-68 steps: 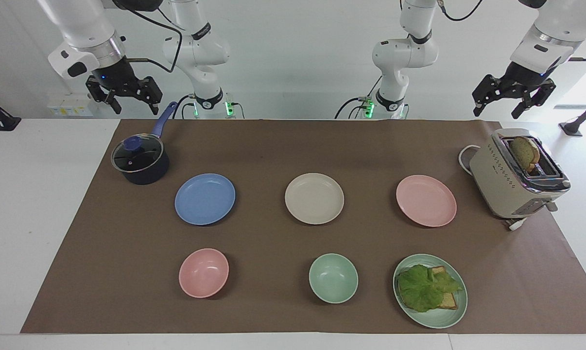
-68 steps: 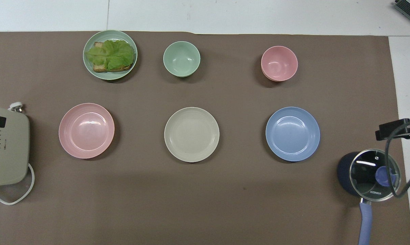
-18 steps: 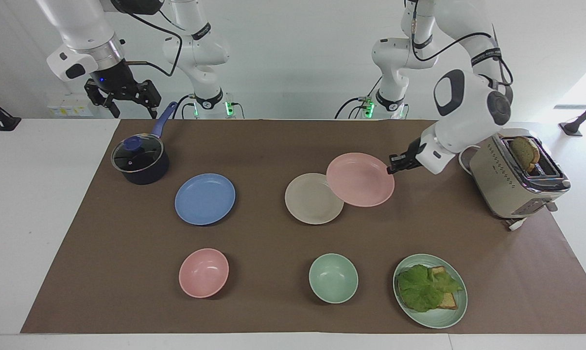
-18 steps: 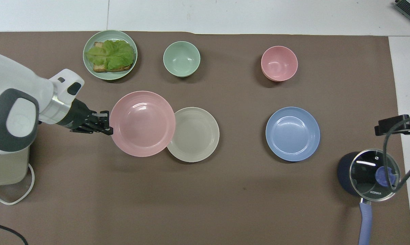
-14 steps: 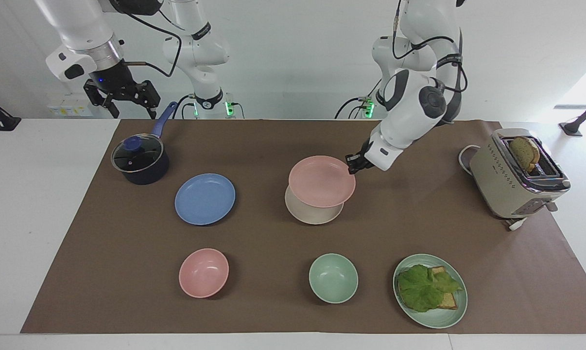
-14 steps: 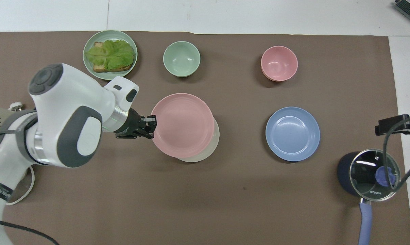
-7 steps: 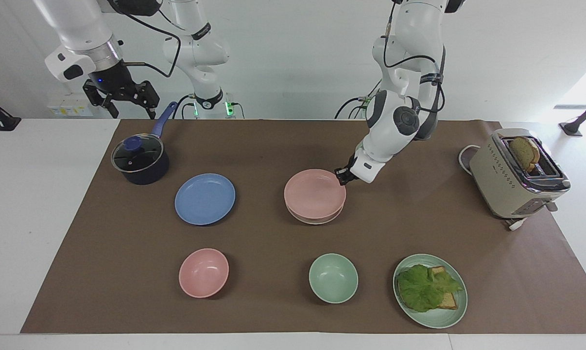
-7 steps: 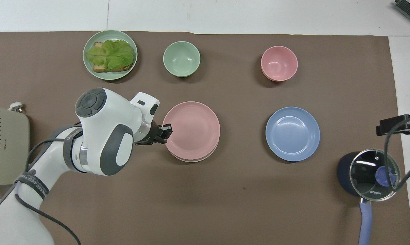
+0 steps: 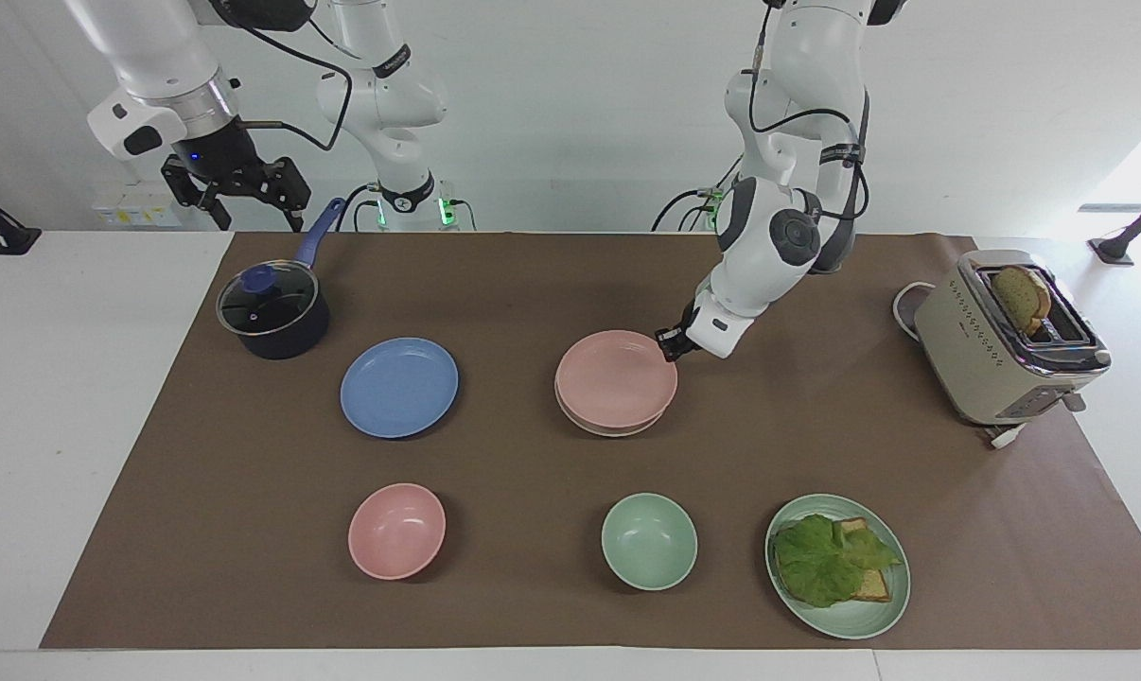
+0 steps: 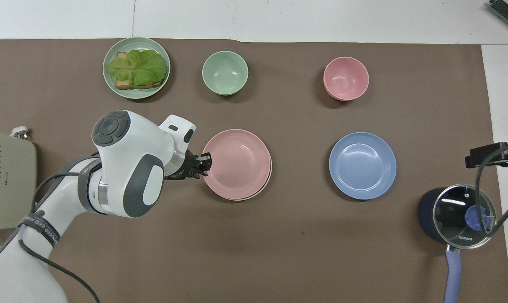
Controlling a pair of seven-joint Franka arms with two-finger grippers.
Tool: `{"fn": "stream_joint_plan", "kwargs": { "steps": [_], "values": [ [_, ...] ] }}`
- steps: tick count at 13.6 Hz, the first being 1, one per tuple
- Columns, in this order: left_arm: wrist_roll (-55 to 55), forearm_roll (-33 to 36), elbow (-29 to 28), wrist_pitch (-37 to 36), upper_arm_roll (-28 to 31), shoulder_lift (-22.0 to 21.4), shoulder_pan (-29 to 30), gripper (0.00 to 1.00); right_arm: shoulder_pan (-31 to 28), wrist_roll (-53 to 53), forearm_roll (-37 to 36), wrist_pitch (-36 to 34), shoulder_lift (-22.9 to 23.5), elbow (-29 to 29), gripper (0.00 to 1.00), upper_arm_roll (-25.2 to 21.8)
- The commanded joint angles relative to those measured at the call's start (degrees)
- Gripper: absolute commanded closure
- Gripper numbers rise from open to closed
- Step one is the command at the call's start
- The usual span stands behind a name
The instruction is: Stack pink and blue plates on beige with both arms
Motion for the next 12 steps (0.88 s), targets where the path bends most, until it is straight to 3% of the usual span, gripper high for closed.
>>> {"fn": "stream_joint_plan", "kwargs": {
  "steps": [1, 4, 5, 8, 12],
  "values": [
    [1.1, -0.6, -0.7, 0.9, 0.0, -0.4, 0.0, 0.00, -1.0, -0.2, 0.1, 1.7, -1.6, -2.4, 0.00, 0.4],
    [0.9, 0.3, 0.8, -1.3, 0.8, -1.5, 0.3, 0.00, -1.1, -0.3, 0.1, 2.4, -2.1, -3.2, 0.00, 0.4],
    [0.5, 0.6, 2.9, -4.5, 1.9, -1.7, 1.0, 0.00, -1.1, -0.3, 0.1, 2.4, -2.1, -3.2, 0.00, 0.4],
    [2.0, 11.8, 13.5, -17.3, 2.2, -2.0, 6.2, 0.00, -1.1, -0.3, 0.1, 2.4, -2.1, -3.2, 0.00, 0.4],
    [18.4, 14.9, 22.8, -31.8, 2.6, -4.5, 17.5, 0.00, -1.1, -0.2, 0.1, 2.5, -2.1, -3.2, 0.00, 0.4]
  ]
}}
